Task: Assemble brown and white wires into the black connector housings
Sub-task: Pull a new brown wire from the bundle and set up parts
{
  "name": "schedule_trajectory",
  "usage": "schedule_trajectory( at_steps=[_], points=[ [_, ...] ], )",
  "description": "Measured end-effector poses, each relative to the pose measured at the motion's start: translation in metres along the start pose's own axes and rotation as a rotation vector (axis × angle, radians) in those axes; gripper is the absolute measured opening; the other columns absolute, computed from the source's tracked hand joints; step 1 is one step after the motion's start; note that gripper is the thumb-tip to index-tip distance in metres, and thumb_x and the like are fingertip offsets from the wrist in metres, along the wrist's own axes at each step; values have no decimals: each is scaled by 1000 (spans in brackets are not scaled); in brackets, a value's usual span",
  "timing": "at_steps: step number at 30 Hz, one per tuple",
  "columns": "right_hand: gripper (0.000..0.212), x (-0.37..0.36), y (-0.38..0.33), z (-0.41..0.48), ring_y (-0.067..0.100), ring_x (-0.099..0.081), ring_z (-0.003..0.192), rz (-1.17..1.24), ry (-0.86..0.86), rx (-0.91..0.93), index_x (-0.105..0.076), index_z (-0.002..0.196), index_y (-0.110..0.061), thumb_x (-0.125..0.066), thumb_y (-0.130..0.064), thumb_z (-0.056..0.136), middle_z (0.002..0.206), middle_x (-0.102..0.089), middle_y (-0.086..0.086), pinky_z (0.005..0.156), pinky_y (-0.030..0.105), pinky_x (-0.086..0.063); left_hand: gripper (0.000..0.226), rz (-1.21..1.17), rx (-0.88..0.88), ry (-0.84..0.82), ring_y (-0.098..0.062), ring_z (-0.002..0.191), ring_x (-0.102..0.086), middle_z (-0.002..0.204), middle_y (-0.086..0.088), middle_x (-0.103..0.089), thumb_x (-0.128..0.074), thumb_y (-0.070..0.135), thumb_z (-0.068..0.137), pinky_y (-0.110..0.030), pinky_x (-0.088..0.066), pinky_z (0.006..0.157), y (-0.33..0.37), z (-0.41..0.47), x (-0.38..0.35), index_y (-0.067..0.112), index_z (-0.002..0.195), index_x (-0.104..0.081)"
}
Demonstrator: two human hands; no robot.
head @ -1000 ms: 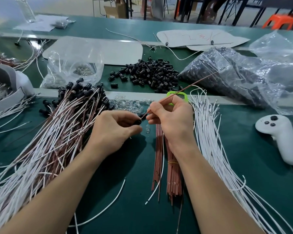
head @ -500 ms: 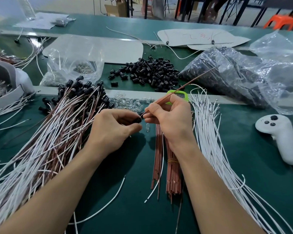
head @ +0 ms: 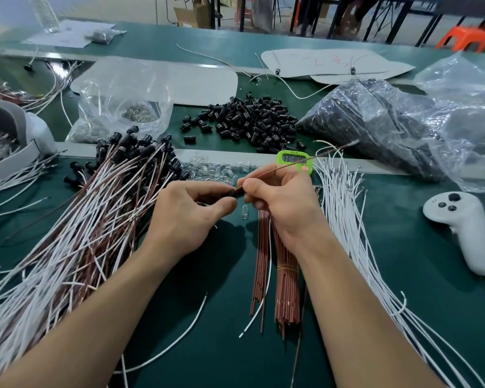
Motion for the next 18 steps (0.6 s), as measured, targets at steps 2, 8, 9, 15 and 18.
schedule_trajectory(
  at_steps=[2,8,9,15,18],
  points=[
    [21,-1,1,0,11,-57,52,-50,-17,-7,-73,73,-7,-74,11,84,62,-68,9,49,18,-44,19,-15,3,0,-6,76,-75,82,17,-78,-82,34,74,-23,-61,72,-1,0,0,40,92,-81],
    [14,-6,4,1,9,-59,56,-143,-103,-31,-74,81,-12,-75,1,87,62,-67,-3,52,17,-44,28,-70,13,24,-13,77,-77,83,10,-79,-90,22,71,-28,-62,74,-4,-3,-1,33,96,-82],
    [12,-8,5,0,9,-61,57,-170,-120,-32,-74,84,-13,-77,-2,86,64,-69,-3,52,17,-45,30,-88,32,29,-14,79,-78,84,8,-80,-91,18,71,-30,-62,75,-5,-3,-1,31,97,-81],
    [18,-6,10,2,14,-68,53,-341,0,-29,-71,75,-18,-76,-7,89,61,-72,4,46,22,-46,43,-24,17,7,-7,81,-76,84,13,-79,-79,-6,79,-18,-60,76,-1,-4,-2,35,92,-79],
    [14,1,5,2,17,-69,53,-128,112,-36,-68,82,-8,-71,-2,94,60,-71,4,44,23,-51,36,55,37,123,-1,78,-75,80,19,-77,-81,4,82,-14,-58,75,2,-4,6,40,85,-80]
  ],
)
Point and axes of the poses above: each hand's wrist, its own z-axis towards the middle knuckle, its own x-axis out of the back of the hand, y = z × x, the point moved 3 cm from there along z, towards the middle knuckle
